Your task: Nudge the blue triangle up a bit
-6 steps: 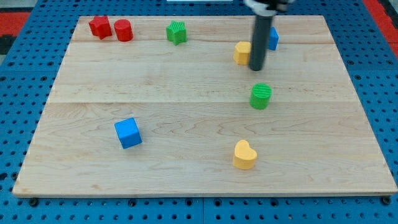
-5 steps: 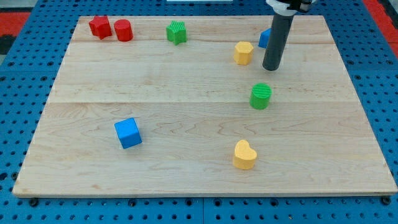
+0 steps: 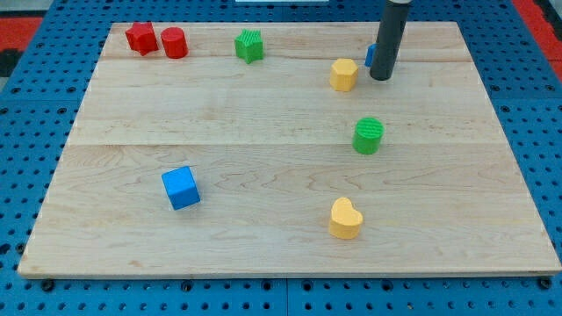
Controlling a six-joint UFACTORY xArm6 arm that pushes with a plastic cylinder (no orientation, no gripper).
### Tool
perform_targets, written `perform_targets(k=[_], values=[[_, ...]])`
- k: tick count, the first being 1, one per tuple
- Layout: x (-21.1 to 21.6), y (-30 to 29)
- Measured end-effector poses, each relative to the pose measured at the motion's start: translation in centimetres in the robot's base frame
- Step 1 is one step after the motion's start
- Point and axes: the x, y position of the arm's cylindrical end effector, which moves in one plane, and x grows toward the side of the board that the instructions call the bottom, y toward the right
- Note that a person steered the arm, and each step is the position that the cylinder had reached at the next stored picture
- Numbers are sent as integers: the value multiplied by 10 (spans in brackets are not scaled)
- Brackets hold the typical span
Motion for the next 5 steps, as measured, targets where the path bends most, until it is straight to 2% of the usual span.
perform_targets(k=[1, 3, 5], values=[[-18, 4], [-26, 6], [-35, 64]])
